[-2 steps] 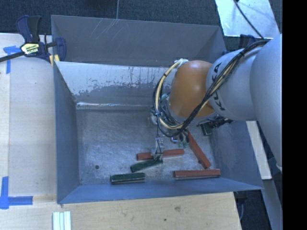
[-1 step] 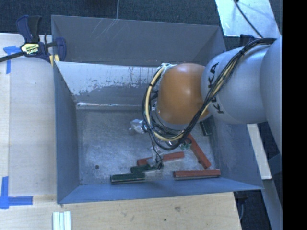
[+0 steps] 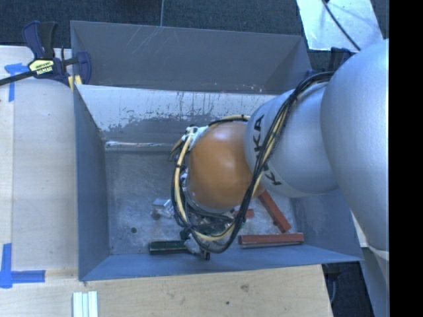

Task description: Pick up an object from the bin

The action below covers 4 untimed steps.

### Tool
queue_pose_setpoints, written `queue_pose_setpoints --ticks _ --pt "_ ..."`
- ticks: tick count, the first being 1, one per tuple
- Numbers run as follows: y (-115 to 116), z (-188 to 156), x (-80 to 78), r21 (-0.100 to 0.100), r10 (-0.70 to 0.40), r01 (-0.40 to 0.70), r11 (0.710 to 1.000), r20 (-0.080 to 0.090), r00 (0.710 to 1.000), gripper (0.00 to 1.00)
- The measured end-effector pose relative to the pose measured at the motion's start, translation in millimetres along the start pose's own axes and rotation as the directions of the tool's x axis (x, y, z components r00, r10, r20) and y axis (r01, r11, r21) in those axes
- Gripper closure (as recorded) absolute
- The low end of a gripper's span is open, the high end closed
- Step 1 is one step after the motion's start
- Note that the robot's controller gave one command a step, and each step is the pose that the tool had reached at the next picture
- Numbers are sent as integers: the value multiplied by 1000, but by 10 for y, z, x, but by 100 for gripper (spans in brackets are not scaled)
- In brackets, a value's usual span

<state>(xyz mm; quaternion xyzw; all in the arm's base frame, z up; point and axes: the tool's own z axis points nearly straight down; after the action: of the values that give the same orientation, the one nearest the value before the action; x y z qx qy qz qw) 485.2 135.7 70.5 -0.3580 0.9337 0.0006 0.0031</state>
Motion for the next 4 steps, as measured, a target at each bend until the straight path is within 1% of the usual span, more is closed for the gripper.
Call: queue_pose_setpoints --ticks 1,2,3,4 --pt "259 -2 -383 0 -25 25 1000 -2 1000 0" --pt "524 0 -903 1 -180 180 984 -4 984 0" --pt "526 -6 -899 -1 -177 177 984 -5 984 100" --pt "405 -1221 -586 4 -189 189 982 3 982 100"
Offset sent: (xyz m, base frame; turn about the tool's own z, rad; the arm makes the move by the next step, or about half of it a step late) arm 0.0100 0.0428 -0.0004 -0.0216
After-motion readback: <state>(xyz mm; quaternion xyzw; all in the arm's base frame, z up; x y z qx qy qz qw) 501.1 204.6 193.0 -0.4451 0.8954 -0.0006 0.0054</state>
